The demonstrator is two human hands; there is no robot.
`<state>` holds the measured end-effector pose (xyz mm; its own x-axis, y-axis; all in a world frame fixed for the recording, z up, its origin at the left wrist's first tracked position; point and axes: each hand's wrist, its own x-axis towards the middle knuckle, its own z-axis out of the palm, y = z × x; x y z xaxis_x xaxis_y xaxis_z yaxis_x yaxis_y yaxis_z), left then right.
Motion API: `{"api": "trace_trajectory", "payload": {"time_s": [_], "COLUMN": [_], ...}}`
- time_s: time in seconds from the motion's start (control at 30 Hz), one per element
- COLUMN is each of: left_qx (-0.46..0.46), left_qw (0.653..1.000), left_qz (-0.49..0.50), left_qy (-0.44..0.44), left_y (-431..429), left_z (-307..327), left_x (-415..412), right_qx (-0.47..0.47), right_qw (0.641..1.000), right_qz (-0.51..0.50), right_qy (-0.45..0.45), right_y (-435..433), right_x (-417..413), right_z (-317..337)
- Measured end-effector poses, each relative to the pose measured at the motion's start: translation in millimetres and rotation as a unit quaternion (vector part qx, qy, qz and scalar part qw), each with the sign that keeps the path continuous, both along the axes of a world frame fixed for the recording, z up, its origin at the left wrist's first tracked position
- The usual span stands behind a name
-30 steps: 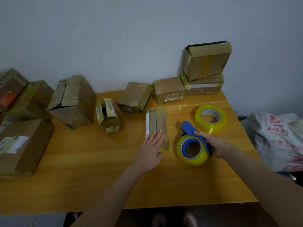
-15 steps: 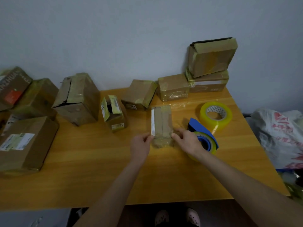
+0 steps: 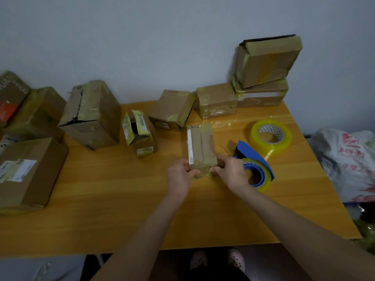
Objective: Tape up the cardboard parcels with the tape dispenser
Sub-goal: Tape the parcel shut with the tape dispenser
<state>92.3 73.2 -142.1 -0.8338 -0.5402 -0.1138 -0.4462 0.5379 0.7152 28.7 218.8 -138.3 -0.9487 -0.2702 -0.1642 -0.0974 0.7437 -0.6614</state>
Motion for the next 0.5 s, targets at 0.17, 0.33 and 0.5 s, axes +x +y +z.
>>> {"api": "trace_trajectory", "payload": {"time_s": [0.17, 0.33, 0.5], "left_qx": [-0.079, -0.055, -0.041], "left_qw": [0.995, 0.993, 0.994], "left_qz": [-0.036, -0.069, -0.105], "left_qy": [-0.041, -0.074, -0.008], "left_y": [-0.8, -4.8, -10.0], "left_z": [-4.6, -5.1, 1.7], "left_x": [-7.3, -9.2, -6.1], "right_qx": [0.009, 0.091, 0.127], "right_qw": [0.999, 0.996, 0.979], "right_qz": [-0.035, 0.019, 0.136], "right_qy": [0.019, -0.018, 0.079], "right_y": [-6.8, -9.2, -9.5], "right_x": [1.2, -3.6, -14.1], "right_z": [-10.7, -5.6, 9.0]}}
